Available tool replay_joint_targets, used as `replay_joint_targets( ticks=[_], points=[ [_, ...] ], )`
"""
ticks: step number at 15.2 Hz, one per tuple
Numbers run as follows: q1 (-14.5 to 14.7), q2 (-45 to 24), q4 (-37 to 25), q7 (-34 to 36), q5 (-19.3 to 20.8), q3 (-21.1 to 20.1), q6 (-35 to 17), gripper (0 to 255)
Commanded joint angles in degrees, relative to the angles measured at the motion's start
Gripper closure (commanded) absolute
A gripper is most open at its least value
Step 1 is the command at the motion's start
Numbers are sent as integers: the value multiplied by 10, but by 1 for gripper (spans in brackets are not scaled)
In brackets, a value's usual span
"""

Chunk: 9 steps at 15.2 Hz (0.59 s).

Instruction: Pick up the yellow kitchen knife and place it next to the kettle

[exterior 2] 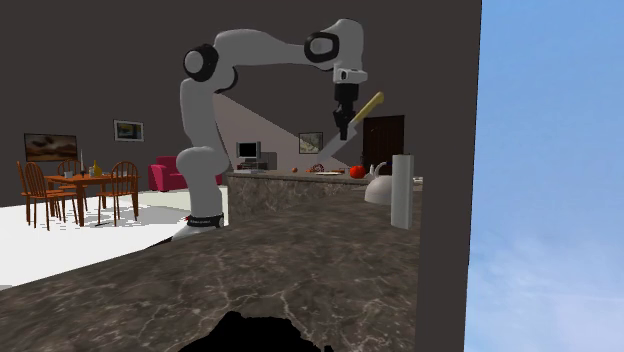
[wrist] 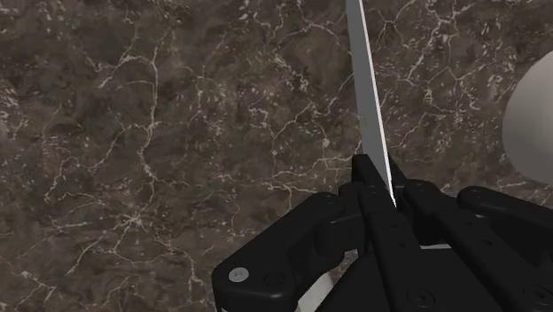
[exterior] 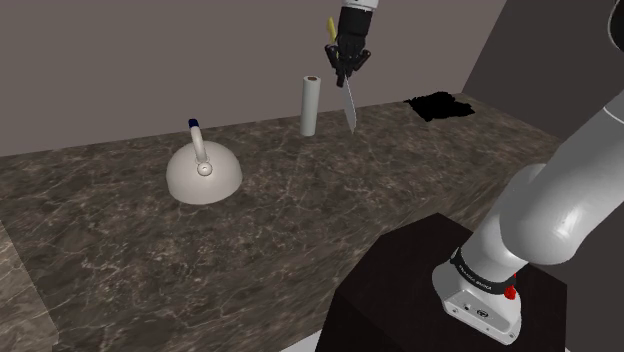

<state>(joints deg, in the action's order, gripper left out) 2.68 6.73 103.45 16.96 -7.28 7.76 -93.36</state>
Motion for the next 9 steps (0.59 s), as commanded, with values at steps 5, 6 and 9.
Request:
replay_joint_targets(
  ticks=[5,6,9],
  points=[
    [37,6,11,82,-9,-48,-17,255],
    [43,4,9,96,-11,-55,-19,255],
    [62,-5,1,136,-15,-78,-26,255]
  ],
)
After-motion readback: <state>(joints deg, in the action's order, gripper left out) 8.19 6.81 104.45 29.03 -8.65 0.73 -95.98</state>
